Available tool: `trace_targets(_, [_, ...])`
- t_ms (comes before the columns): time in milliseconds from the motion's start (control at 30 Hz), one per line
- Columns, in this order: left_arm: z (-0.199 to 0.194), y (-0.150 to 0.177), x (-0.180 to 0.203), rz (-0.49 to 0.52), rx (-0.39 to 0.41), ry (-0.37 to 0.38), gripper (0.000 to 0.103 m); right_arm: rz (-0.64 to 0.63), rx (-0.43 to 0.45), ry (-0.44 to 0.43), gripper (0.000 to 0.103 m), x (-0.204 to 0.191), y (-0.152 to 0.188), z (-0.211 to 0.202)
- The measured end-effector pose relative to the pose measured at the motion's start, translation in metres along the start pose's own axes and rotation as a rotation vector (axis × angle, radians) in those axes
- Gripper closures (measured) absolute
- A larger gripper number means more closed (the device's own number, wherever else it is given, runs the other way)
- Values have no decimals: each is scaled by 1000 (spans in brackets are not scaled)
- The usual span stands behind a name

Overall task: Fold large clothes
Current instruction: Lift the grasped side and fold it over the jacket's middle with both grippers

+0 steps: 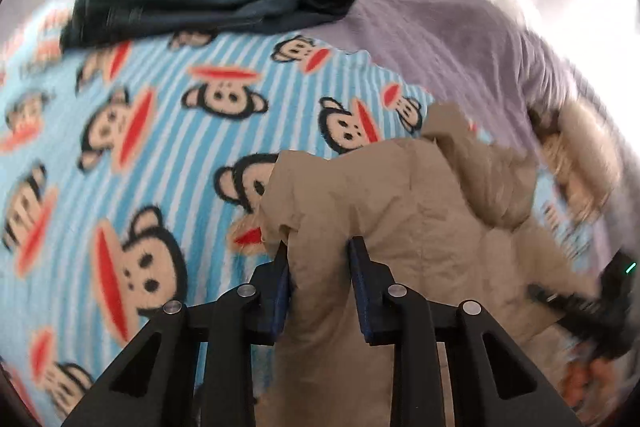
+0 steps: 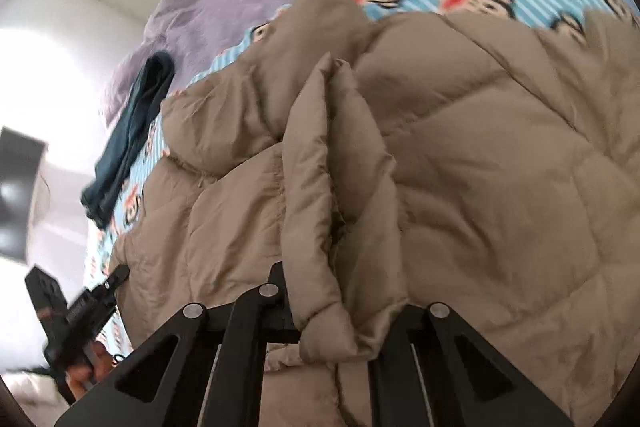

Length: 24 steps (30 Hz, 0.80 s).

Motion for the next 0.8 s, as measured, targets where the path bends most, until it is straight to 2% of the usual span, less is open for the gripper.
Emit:
trace_targets(167, [13,5,-7,103,-19,-165,73,8,-48,13,92,26,20,6])
trace_targets(233, [2,1,-7,117,10,-214,73,34,-62,-8,84,32,21,9])
trace_targets(300, [-16,-7,-6,131,50,-241,73,15,-58,26,69,35,16,1])
trace_targets(333, [-27,-11,-6,131,71,-241,73,-14,-44,57,53,37,14,-6])
trace_targets(367, [-38,-12,-7,128,89,-235,73,-50,-13,99,43,39,9,-19])
trace_targets(433, [-49,-15,-3,125,105,-216,73,-88,51,160,43,46,1,-40])
trace_targets(467, [-54,-13,0,131,103,-202,73,-96,79,189,47,50,-2,-52])
trace_targets(500, [-54,-10,5,138,94,-193,73,-96,97,198,69,54,-3,-60])
trace_targets(533, [-52,-3,11,153,74,-180,73,-97,110,189,81,57,-4,-69])
trace_targets(567, [-49,5,16,166,58,-176,73,-106,109,172,88,56,-4,-74])
trace_targets(700, [-17,41,30,193,-43,-188,73,-162,53,106,88,42,3,-58])
trace_targets(733, [-9,48,30,201,-57,-211,73,-170,33,97,88,40,6,-50])
trace_targets(800, [-3,57,32,218,-65,-238,73,-186,-1,138,88,46,12,-35])
Point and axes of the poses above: each gripper's, at about its wrist camera, not at the fingertips, and z roughly the way its jaws point, x to its right, y to its underside, the point moved 6 cm from there along z, roughly the way its jaws point, and after that the axes turned 10 degrees about x, right-handed, at the moved point
